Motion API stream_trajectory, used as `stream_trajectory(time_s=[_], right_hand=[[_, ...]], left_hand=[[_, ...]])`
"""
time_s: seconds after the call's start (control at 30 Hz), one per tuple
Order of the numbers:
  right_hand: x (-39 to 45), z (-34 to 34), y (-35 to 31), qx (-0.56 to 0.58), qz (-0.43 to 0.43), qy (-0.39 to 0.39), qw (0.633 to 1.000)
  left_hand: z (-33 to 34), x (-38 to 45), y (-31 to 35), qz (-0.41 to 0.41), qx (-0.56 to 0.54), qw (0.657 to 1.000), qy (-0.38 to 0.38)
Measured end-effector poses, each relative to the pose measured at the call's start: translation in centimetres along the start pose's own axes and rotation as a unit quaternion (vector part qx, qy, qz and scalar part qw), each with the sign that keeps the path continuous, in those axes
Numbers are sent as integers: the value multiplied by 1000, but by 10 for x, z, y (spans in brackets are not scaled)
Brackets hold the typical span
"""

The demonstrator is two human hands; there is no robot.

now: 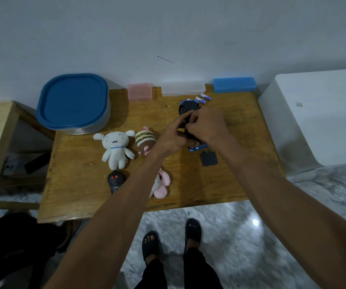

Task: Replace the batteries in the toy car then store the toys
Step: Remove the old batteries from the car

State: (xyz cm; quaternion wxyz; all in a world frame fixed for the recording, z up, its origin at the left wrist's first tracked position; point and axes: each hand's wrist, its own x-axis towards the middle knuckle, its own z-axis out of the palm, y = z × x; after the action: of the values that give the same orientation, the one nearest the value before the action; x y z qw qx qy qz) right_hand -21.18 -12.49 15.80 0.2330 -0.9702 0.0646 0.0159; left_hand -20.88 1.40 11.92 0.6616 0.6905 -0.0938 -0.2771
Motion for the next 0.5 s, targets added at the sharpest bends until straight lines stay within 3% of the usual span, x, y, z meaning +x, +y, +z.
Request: stream_trajectory(time_s=[0.27,0.5], right_hand=[[0,-3,-7,-47,-6,32,998],[-3,-6,11,-24,-24,25,999]], left_hand=[[4,0,7,22,18,1000,-2],[3,-3,4,4,19,1000,-14]])
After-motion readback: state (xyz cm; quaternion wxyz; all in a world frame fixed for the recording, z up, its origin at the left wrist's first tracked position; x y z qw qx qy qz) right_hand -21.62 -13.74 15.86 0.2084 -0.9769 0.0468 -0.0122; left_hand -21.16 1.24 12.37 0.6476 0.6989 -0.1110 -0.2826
